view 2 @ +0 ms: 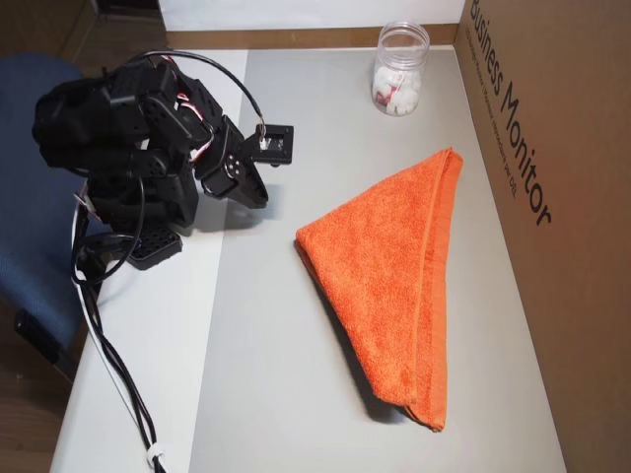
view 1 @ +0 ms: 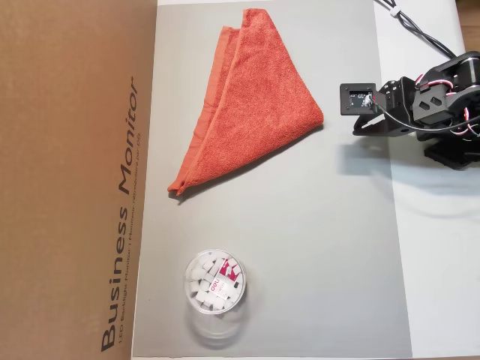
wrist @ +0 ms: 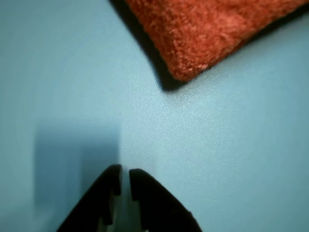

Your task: Fold the blanket.

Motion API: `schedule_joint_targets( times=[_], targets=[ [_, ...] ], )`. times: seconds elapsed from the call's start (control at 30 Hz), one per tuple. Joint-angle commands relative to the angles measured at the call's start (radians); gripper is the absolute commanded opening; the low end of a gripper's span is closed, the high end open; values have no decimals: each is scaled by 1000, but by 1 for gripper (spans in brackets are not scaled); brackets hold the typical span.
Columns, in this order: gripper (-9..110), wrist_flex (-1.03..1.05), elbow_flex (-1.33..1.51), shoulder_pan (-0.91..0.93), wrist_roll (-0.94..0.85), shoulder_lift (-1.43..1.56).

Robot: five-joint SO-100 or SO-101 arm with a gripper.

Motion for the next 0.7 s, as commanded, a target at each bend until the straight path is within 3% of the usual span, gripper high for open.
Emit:
schedule_joint_targets(
  times=[0.0,0.67],
  targets=[
    [0,2,32,-6,3,37],
    [0,2,176,-5,17,49]
  ],
)
